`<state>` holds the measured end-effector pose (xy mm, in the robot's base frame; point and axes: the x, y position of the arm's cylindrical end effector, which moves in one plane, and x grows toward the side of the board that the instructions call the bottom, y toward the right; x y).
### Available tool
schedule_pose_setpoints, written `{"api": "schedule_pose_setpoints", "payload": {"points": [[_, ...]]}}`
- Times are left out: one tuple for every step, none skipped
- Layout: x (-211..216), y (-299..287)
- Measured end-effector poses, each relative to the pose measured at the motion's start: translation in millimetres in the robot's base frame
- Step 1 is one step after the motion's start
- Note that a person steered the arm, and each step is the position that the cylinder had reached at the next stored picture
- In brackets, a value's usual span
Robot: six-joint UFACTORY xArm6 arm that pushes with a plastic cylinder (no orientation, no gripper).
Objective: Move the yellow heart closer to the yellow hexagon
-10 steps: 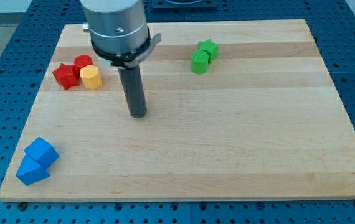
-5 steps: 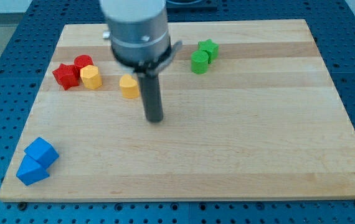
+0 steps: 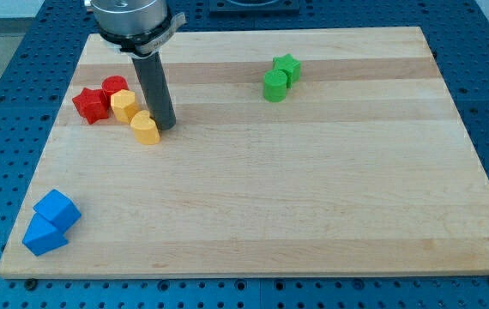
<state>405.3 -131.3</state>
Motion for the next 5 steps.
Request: {"api": "schedule_pose_setpoints", "payload": {"points": [[34,19],[72,10],[77,-3],[68,-11],[56,-15]]}}
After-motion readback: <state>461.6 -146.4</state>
